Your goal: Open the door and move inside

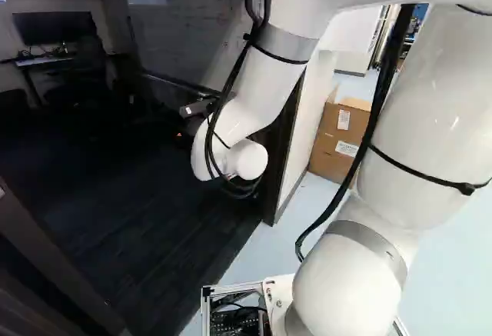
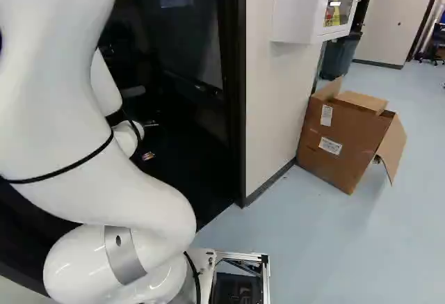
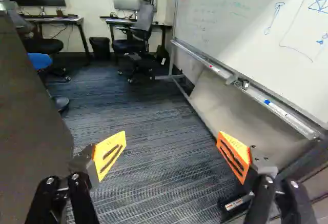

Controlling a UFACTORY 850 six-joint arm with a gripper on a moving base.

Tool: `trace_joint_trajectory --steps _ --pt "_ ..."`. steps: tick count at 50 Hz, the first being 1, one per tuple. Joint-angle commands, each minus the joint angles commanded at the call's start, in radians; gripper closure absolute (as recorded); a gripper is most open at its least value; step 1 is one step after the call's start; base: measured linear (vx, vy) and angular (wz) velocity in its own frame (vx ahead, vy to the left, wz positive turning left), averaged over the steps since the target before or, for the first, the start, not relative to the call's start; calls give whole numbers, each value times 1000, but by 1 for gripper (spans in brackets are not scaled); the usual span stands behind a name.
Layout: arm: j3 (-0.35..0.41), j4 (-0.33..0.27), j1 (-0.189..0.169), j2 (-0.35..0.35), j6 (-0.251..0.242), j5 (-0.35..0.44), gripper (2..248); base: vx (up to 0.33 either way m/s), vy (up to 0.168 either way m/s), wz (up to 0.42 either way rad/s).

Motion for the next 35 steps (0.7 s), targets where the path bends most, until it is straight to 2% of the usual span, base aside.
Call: trace_joint_trajectory --steps 35 --pt "61 2 -119 61 0 0 3 0 0 0"
